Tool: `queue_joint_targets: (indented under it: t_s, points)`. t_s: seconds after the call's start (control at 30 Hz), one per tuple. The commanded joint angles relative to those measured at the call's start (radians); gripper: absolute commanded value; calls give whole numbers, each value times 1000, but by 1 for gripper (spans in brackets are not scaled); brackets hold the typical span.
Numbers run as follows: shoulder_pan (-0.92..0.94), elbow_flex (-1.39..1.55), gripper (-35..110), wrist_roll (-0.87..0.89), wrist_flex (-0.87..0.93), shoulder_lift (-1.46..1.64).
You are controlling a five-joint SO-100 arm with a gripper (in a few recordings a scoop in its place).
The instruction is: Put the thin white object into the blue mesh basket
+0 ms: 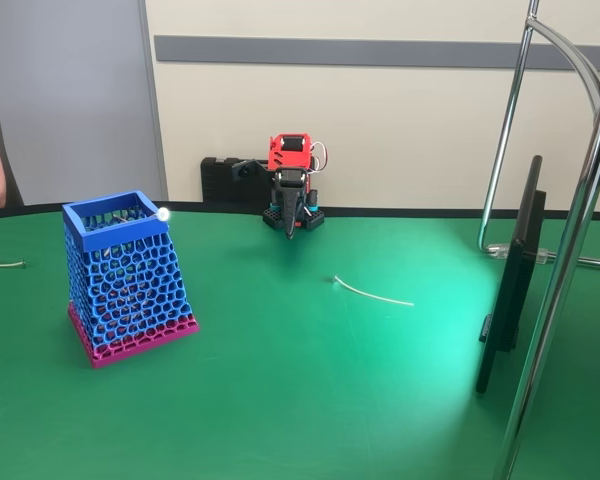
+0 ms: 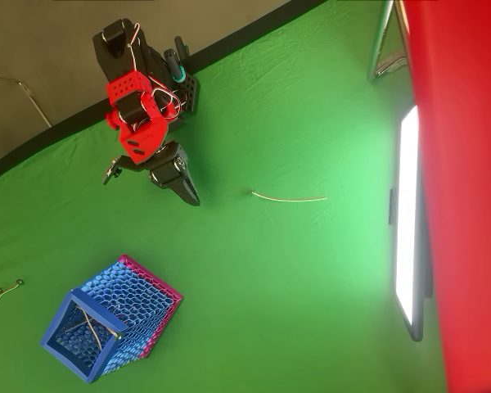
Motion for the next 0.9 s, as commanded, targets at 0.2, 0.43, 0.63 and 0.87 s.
queue_joint_targets:
  t_s: [0.2, 0.43, 0.63, 0.87]
  points:
    - [-32, 6, 1, -41, 17, 8]
    - [-32, 6, 1, -41, 17, 8]
    - [-32, 6, 1, -40, 17, 8]
    - [-29, -8, 1, -14, -2, -12]
